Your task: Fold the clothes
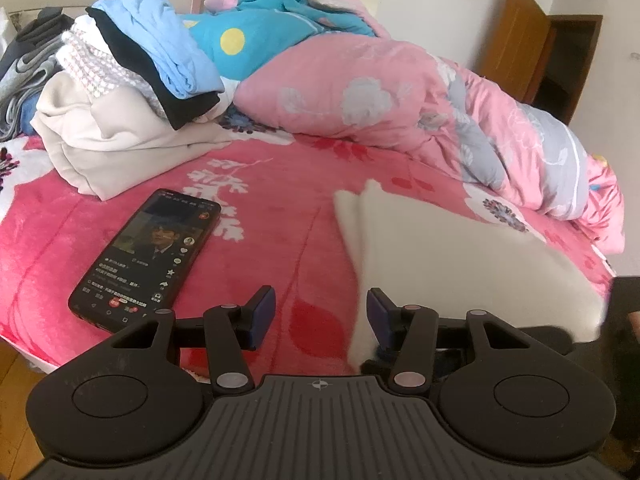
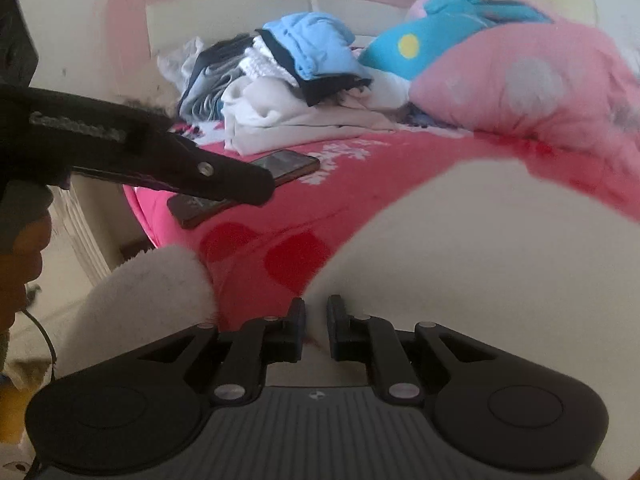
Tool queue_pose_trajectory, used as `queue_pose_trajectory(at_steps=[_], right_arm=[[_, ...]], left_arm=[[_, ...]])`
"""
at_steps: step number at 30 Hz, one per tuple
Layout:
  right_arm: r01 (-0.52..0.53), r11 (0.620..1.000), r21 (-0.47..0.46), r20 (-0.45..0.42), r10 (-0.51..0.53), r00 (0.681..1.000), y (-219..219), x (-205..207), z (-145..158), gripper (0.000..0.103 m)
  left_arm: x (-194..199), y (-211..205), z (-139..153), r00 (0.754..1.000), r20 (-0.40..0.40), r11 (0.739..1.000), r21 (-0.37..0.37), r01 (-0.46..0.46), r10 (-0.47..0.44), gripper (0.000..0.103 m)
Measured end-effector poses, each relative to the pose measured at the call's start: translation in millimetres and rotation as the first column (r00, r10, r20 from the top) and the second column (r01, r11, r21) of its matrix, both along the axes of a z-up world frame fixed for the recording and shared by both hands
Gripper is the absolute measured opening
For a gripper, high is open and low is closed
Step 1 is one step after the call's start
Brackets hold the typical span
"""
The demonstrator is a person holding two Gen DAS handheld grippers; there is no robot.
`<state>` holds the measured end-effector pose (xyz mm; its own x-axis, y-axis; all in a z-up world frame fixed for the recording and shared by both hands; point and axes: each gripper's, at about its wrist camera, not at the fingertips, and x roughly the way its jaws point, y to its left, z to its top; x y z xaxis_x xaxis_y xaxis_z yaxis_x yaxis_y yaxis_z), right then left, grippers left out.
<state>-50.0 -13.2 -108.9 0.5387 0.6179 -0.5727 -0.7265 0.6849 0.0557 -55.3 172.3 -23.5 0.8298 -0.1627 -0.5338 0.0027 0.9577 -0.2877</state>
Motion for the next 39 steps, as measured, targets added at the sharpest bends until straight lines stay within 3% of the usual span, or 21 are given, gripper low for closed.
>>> queue_pose_trajectory(at_steps=[4, 8, 12, 16, 19, 22, 26, 28, 31, 35, 39], right_arm=[[-0.008, 0.998, 0.067, 0.023, 0.006, 1.0, -7.0, -10.4, 14.8, 0.013], [-0.026, 0.998, 0.049, 0.017, 0.025, 1.0, -1.6, -7.9, -12.0, 0.013], [-0.011, 0.982, 0.186, -0.037, 0.018, 0.999, -26.9, -11.5, 12.9, 0.014], [0.134, 0.967, 0.218, 0.004, -0.139, 0.99, -78.5, -19.0, 32.7, 0.014], [0.338, 0.92, 0.198, -0.007, -0.343, 0.939, -130.7, -17.8, 38.6, 0.014], [0.517, 0.845, 0.14, 0.023, -0.525, 0.851, -173.0, -16.9, 43.4, 0.014], [0.629, 0.774, 0.068, 0.025, -0.632, 0.775, -200.5, -10.0, 35.1, 0.015], [0.641, 0.766, 0.051, 0.023, -0.643, 0.766, -204.9, -8.4, 27.4, 0.024], [0.634, 0.773, 0.02, 0.061, -0.634, 0.771, -196.2, -10.4, 20.2, 0.027], [0.642, 0.766, -0.006, 0.057, -0.641, 0.765, -198.6, -11.6, 28.6, 0.028], [0.679, 0.732, 0.061, 0.026, -0.681, 0.732, -210.6, -9.6, 48.9, 0.037]], left_arm=[[1.7, -3.2, 1.5, 1.0, -0.003, 1.0, 0.005, -0.001, 0.001, 0.05], [4.4, -7.7, 5.8, 1.0, -0.006, 1.0, 0.015, 0.0, 0.0, 0.05], [12.9, -17.3, 10.6, 1.0, 0.007, 1.0, 0.011, 0.02, -0.02, 0.051], [27.3, -40.5, 10.6, 0.996, 0.009, 0.996, 0.008, 0.091, -0.091, 0.053], [41.2, -66.1, 7.6, 0.986, -0.003, 0.985, 0.026, 0.168, -0.168, 0.056], [53.1, -93.9, 0.0, 0.972, -0.024, 0.971, 0.056, 0.234, -0.233, 0.059], [62.6, -123.1, -13.6, 0.959, -0.049, 0.951, 0.122, 0.283, -0.279, 0.069], [63.0, -132.4, -20.2, 0.961, -0.047, 0.945, 0.171, 0.278, -0.274, 0.076], [59.9, -143.0, -23.8, 0.961, -0.044, 0.935, 0.22, 0.278, -0.275, 0.09], [59.9, -151.2, -17.5, 0.959, -0.064, 0.928, 0.242, 0.283, -0.276, 0.094], [61.3, -149.5, -4.7, 0.961, -0.032, 0.938, 0.213, 0.274, -0.274, 0.097]])
